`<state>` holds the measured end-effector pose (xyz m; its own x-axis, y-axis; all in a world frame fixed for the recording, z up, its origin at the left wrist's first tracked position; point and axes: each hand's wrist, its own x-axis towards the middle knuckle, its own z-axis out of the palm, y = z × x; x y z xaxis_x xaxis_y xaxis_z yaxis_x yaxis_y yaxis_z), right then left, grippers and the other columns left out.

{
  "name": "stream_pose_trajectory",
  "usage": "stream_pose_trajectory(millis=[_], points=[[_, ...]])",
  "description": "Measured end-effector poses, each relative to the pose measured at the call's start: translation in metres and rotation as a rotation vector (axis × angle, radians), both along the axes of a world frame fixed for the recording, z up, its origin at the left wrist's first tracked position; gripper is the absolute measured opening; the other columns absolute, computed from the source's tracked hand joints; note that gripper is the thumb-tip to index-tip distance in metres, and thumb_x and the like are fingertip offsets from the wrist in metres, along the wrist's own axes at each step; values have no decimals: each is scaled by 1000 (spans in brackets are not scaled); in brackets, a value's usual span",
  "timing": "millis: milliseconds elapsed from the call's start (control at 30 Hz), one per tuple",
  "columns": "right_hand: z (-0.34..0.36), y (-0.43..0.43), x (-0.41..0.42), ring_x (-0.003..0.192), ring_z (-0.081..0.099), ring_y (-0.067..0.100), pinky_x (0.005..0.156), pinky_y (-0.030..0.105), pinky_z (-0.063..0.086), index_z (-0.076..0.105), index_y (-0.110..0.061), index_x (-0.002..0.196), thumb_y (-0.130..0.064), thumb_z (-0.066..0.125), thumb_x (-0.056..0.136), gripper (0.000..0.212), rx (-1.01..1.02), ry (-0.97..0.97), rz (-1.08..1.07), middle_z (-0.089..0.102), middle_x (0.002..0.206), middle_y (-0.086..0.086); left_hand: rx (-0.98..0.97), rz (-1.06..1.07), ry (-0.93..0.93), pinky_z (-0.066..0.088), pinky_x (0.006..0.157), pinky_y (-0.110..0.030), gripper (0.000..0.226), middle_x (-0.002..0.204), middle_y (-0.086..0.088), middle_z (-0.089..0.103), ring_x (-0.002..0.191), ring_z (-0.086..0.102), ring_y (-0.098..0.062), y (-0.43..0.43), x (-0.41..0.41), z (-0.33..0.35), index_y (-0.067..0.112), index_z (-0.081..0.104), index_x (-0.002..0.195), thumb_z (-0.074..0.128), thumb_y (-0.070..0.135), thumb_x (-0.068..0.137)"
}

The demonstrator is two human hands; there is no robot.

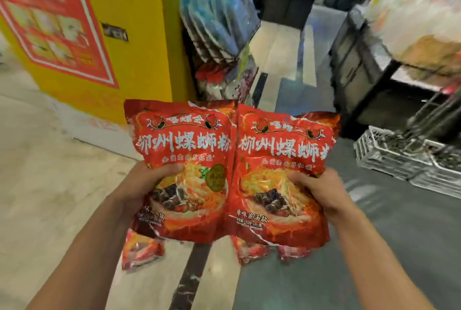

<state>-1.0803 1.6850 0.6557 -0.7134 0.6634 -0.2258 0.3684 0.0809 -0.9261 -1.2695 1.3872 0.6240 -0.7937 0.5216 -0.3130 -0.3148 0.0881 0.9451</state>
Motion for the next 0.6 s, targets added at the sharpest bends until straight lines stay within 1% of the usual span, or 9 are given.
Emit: stream_pose_trajectory(millis=[67,133,233,300,367,433,500,567,600], points=[[66,-7,27,60,69,2,54,16,53,70,-19,83,-4,82,74,21,44,54,-56,74,84,1,38,-35,47,49,103,-52,98,108,-3,77,104,71,-30,6,13,55,20,70,115,97,51,26],[121,-16,58,69,72,12,64,26,56,72,-16,88,-7,86,68,25,75,99,-121,76,88,4,84,-94,95,48,104,-53,102,108,-2,77,104,71,-29,11,24,103,20,69,115,97,53,23],[186,-34,115,81,74,21,76,35,56,72,-15,97,-23,94,45,57,110,159,-210,77,94,6,167,-201,112,52,99,-51,112,105,-5,77,97,74,-29,21,41,163,20,68,114,98,53,12],[218,-50,152,86,74,25,80,38,57,72,-18,97,-21,92,51,51,139,197,-296,77,95,6,222,-285,113,55,93,-47,111,102,-6,78,91,75,-28,28,54,197,19,68,110,98,50,8],[240,-66,188,81,75,21,72,34,59,71,-19,96,-14,86,61,38,157,260,-396,78,89,0,272,-365,123,56,88,-43,110,102,-6,78,90,75,-27,37,64,222,18,68,112,99,45,10],[255,-86,223,77,75,18,67,30,59,71,-16,97,-15,89,56,45,188,283,-490,78,85,-2,309,-425,150,56,92,-46,108,106,-7,77,94,74,-28,46,75,239,14,66,119,99,38,19],[266,-105,257,77,75,21,73,34,56,72,-14,96,-15,89,55,44,201,298,-587,78,87,2,333,-488,156,55,94,-46,115,107,-7,77,97,74,-29,55,90,250,13,65,123,100,40,17],[273,-126,292,72,74,21,72,35,56,71,-12,92,-9,83,65,30,200,322,-689,78,87,6,348,-581,158,56,87,-41,119,105,-8,77,93,74,-27,67,113,261,12,67,118,99,45,9],[275,-136,310,71,74,22,72,36,57,71,-12,92,-7,82,68,27,198,336,-744,77,87,7,349,-637,155,57,85,-39,114,103,-9,77,91,75,-28,73,127,266,13,68,114,99,44,8]])
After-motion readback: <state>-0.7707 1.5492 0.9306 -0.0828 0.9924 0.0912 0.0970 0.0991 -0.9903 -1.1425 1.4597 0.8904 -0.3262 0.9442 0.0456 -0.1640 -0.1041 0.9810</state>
